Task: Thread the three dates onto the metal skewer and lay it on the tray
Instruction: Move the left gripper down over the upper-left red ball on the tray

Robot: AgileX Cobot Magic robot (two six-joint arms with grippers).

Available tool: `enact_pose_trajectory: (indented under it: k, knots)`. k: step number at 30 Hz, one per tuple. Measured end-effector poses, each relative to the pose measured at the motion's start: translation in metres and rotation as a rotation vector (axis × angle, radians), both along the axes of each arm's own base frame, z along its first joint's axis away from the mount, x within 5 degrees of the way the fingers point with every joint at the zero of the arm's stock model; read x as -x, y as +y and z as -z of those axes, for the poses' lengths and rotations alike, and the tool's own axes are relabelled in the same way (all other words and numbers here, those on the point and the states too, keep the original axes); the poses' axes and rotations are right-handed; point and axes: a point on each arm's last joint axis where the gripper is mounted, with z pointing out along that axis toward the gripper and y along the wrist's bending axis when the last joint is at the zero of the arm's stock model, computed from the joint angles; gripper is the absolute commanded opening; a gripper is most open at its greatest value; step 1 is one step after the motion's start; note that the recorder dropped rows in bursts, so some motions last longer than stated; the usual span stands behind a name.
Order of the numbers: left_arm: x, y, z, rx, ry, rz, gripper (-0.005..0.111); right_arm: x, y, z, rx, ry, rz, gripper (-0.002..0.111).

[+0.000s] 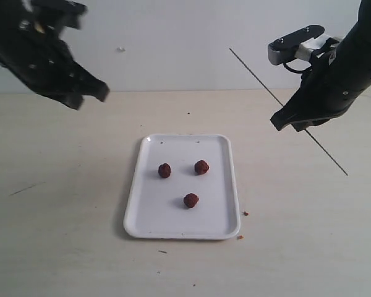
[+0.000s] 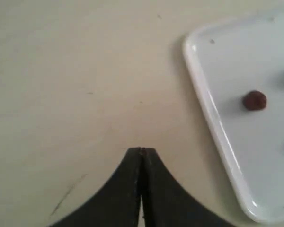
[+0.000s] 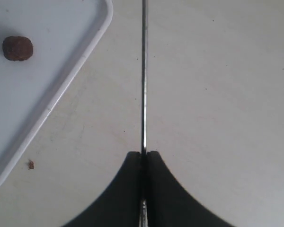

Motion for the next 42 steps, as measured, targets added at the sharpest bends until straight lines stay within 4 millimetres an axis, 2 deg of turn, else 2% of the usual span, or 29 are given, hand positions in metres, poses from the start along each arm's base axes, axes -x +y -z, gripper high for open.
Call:
enact_pose_trajectory:
  k: [3, 6, 10, 13, 17, 21, 30, 35, 42]
  knots:
    - [-0.016, -0.036, 0.021, -0.058, 0.114, 0.085, 0.043, 0.0, 0.0, 0.0, 0.0, 0.0, -0.001, 0.0]
    - [-0.025, -0.066, 0.042, -0.102, 0.2, 0.136, 0.058, 0.0, 0.0, 0.0, 0.002, 0.0, -0.004, 0.0]
    - [-0.036, -0.093, 0.071, -0.127, 0.279, 0.169, 0.058, 0.0, 0.0, 0.0, -0.002, 0.0, -0.003, 0.0]
    - [-0.042, -0.107, 0.085, -0.107, 0.299, 0.18, 0.058, 0.0, 0.0, 0.0, -0.003, 0.0, -0.006, 0.0]
    - [-0.045, -0.118, 0.1, -0.048, 0.34, 0.175, 0.058, 0.0, 0.002, 0.0, -0.025, 0.003, -0.004, 0.0]
    - [-0.046, -0.121, 0.109, -0.039, 0.357, 0.172, 0.058, 0.0, 0.004, 0.0, -0.04, 0.004, -0.012, 0.0]
    - [-0.055, -0.127, 0.113, -0.003, 0.312, 0.172, 0.058, 0.001, 0.006, 0.0, -0.058, 0.005, -0.023, 0.0]
    - [-0.057, -0.129, 0.133, -0.03, 0.362, 0.17, 0.058, 0.001, 0.006, 0.0, -0.058, 0.005, -0.023, 0.0]
    - [-0.056, -0.128, 0.135, -0.037, 0.375, 0.169, 0.058, 0.001, 0.006, 0.0, -0.057, 0.005, -0.025, 0.0]
